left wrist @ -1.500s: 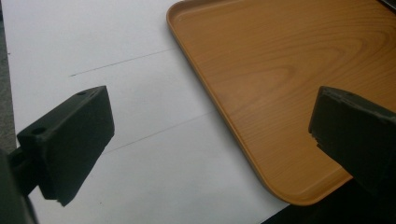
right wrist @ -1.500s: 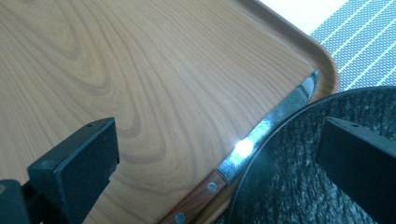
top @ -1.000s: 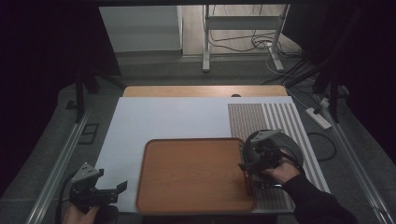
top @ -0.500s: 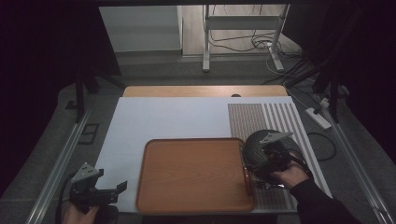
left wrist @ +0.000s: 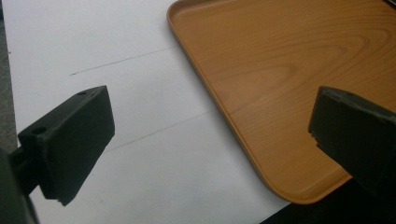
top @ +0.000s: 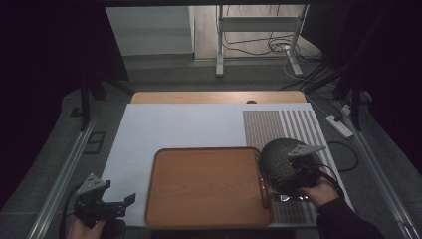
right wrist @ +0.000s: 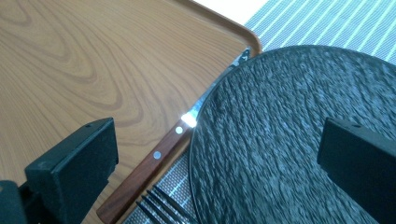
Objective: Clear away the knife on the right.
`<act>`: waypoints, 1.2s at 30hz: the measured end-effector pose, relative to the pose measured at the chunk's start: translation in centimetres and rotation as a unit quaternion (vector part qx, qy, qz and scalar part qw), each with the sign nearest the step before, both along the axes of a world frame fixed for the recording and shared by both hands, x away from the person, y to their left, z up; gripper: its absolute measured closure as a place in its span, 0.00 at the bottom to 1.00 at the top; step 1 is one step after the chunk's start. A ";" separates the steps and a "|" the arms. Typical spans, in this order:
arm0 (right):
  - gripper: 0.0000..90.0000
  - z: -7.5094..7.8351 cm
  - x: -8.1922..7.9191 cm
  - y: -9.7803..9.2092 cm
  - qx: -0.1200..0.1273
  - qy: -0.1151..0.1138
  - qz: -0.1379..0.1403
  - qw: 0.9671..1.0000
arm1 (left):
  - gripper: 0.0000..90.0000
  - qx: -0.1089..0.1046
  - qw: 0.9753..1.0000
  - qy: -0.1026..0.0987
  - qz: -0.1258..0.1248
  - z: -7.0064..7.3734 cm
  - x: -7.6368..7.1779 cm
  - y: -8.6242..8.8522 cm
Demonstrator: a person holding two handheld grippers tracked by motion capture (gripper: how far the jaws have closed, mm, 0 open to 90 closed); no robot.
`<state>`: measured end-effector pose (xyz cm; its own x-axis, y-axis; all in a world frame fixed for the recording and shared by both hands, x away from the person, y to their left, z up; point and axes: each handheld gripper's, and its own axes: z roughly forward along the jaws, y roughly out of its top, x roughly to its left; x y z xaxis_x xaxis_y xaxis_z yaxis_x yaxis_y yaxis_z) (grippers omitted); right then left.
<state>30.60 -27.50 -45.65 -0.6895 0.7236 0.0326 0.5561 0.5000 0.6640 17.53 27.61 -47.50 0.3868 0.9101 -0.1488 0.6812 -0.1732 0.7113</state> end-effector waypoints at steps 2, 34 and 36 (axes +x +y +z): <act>0.00 0.0 -0.2 -0.3 0.001 -0.003 -0.005 1.000 | 0.01 0.000 1.000 0.000 -0.001 0.0 0.0 0.0; 0.00 0.2 -3.7 -4.6 0.019 -0.031 -0.078 0.996 | 0.01 -0.001 1.000 0.000 -0.001 0.0 0.0 0.1; 0.00 0.1 -3.9 -4.8 0.018 -0.029 -0.081 0.996 | 0.01 -0.001 1.000 0.001 -0.001 0.0 0.0 0.1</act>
<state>26.69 -32.28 -45.55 -0.5655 0.8244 0.0250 0.5882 0.3818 0.7129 17.50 27.66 -47.51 0.3893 0.9087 -0.1504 0.6815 -0.1743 0.7108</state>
